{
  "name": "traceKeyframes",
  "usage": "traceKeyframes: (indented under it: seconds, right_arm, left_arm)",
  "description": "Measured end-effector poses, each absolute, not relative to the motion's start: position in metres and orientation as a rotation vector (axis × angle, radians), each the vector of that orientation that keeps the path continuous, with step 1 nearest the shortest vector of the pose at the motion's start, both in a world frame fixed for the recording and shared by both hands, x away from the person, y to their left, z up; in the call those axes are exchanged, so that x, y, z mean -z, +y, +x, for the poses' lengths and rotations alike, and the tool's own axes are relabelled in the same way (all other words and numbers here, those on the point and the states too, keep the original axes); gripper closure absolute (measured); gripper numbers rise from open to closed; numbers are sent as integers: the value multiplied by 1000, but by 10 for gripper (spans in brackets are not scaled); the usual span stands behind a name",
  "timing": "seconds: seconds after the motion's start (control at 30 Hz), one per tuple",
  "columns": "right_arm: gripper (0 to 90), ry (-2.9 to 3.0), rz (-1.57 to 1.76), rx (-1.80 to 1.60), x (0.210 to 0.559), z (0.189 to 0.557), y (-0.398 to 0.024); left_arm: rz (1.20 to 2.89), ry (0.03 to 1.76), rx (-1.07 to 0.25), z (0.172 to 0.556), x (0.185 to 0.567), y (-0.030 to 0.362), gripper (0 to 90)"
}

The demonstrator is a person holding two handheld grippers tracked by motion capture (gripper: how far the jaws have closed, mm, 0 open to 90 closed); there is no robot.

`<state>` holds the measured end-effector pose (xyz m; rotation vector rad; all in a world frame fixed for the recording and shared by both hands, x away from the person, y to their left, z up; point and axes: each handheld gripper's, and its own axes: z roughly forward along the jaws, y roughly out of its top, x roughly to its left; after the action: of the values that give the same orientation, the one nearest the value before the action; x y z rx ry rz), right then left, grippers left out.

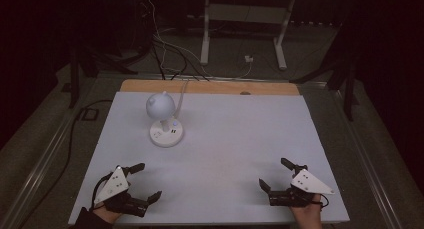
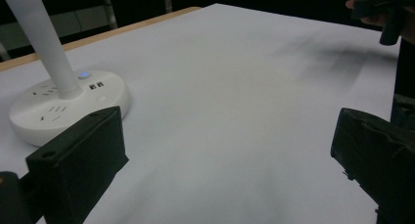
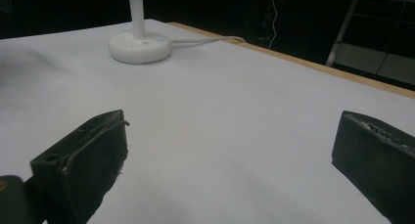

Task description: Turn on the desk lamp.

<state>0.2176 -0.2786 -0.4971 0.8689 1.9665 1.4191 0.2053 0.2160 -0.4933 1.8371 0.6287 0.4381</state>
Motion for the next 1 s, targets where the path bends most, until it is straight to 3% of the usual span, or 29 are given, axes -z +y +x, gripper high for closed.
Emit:
traceKeyframes:
  seconds: [1.0]
  right_arm:
    - [0, 1971, 887, -1421, 498, 217, -279]
  left_arm:
    - [1861, 564, -401, 206, 465, 200, 4]
